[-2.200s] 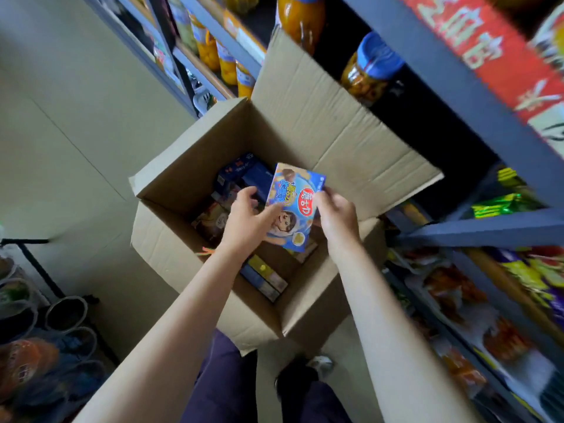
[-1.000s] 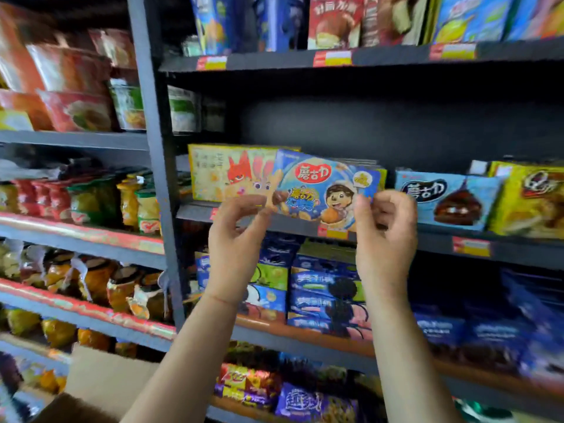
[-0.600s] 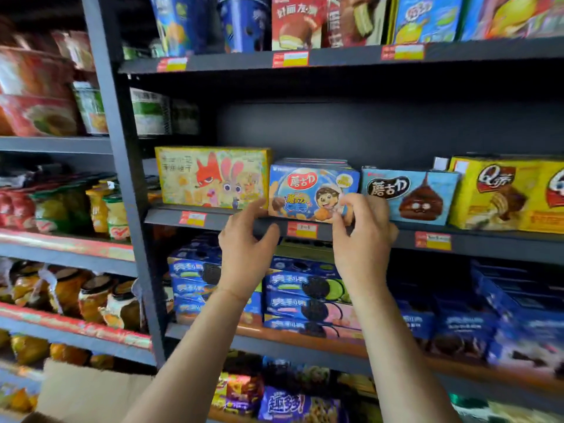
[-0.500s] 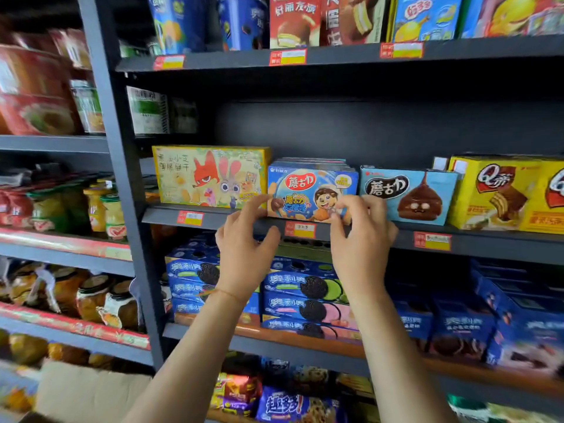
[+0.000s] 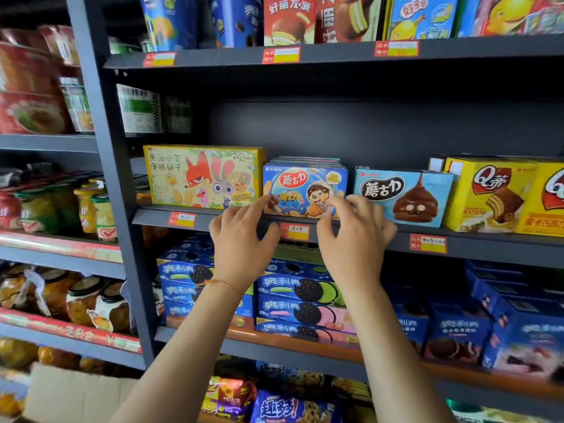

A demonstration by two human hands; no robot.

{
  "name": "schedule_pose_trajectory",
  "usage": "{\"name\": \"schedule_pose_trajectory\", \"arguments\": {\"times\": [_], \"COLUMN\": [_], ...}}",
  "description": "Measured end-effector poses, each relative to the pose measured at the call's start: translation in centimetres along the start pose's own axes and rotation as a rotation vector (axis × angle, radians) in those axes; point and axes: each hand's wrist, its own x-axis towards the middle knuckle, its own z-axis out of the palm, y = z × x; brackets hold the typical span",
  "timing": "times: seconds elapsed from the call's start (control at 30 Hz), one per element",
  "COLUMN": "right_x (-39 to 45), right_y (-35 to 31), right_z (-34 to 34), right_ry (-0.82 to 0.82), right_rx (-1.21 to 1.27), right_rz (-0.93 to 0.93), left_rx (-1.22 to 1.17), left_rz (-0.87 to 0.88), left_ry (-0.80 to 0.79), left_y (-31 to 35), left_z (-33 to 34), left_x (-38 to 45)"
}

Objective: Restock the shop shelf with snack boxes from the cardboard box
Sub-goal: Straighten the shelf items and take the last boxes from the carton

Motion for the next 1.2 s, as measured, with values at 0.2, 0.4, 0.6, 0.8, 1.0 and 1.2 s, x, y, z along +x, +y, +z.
{"name": "schedule_pose_trajectory", "arguments": {"times": [0.2, 0.4, 0.6, 0.8, 1.0, 1.2], "right_x": [-0.2, -1.8, -7.8, -21.5, -41.3, -56.9], "right_y": [0.3, -1.9, -9.2, -15.7, -22.0, -27.0], "right_z": [-0.2, -1.2, 3.9, 16.8, 26.2, 31.5], "right_ry": [-0.084, 0.122, -0.357, -0.98, -1.579, -1.973], "right_rx": [-0.049, 0.178, 0.703, 0.672, 0.531, 0.405], "right_rz": [-0.005, -0.163, -0.126, 0.031, 0.084, 0.129], "left_rx": [0.09, -0.196, -0.51, -0.211, 0.042, 0.577], "left_rz": [0.045, 0.111, -0.2, -0.678, -1.091, -1.165], "left_ry": [-0.003, 0.154, 0.089, -0.192, -0.336, -0.168], "left_y": [-0.4, -1.3, -9.4, -28.4, -42.2, -50.6], "left_z": [0.4, -1.7, -5.5, -8.3, -12.8, -15.0], "left_x": [0.8, -0.3, -5.7, -17.7, -36.6, -48.9]}}
